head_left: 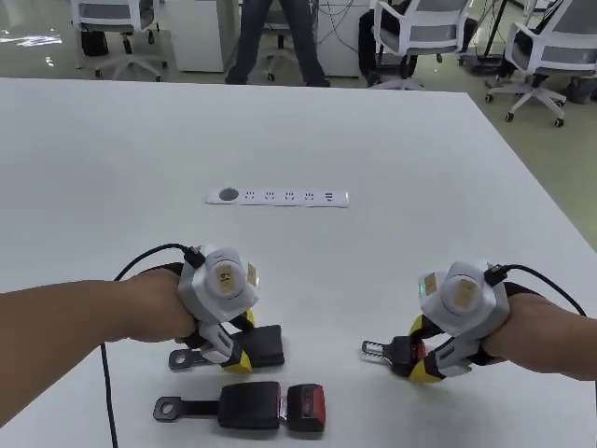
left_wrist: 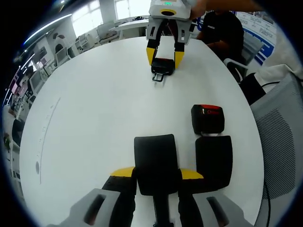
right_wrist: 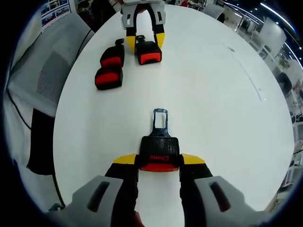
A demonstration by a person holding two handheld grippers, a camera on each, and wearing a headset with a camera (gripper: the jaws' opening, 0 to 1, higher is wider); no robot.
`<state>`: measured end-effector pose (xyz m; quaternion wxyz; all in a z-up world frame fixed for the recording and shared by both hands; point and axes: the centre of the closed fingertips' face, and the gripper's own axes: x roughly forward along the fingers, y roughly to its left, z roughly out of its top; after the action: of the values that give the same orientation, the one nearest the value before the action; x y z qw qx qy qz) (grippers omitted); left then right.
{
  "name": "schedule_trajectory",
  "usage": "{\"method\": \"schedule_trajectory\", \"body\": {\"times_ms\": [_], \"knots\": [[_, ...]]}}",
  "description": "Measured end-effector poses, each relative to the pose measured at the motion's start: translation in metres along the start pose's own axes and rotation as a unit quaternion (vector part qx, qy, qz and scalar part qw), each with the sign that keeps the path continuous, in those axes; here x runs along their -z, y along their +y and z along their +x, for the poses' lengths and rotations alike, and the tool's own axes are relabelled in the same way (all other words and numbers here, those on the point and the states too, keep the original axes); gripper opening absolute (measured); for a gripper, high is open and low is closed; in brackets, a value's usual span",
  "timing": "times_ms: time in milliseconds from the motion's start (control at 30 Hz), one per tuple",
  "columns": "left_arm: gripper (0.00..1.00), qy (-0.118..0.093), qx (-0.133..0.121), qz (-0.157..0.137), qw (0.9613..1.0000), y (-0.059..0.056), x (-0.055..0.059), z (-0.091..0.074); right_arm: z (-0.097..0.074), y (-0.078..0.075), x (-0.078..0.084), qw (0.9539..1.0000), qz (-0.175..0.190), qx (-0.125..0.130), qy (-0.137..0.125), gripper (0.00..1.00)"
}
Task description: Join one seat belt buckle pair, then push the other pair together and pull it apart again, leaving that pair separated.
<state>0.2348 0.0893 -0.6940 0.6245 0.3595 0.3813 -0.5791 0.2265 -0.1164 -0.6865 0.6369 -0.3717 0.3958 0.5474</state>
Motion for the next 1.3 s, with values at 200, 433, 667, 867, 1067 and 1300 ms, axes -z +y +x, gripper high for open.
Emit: {"method": "schedule_trajectory", "body": {"times_ms": [200,433,667,867,1067,1300], "knots": [[0.34,0.01,0.009,0.009,0.9999,0.001,0.001,0.001,0.003,-0.003,0.001,0.9999,-0.015,-0.005,0.0,0.32],[0.34,0.016,0.009,0.014,0.9997,-0.003,0.0,0.001,0.006,-0.004,0.002,0.9995,-0.03,-0.013,0.002,0.32],[0.33,0.026,0.01,0.009,0.9996,-0.002,0.001,0.001,0.008,-0.003,0.0,0.9987,-0.046,-0.02,0.012,0.32],[0.33,0.028,0.012,0.005,0.9995,-0.002,0.0,0.001,0.011,0.0,-0.006,0.9983,-0.054,-0.018,0.016,0.32],[0.33,0.025,0.012,0.004,0.9996,-0.002,-0.001,0.001,0.018,0.007,-0.024,0.9978,-0.063,-0.018,0.009,0.32],[0.33,0.026,0.011,0.004,0.9996,-0.003,-0.001,0.001,0.03,0.009,-0.052,0.9976,-0.066,-0.018,-0.008,0.32]]}}
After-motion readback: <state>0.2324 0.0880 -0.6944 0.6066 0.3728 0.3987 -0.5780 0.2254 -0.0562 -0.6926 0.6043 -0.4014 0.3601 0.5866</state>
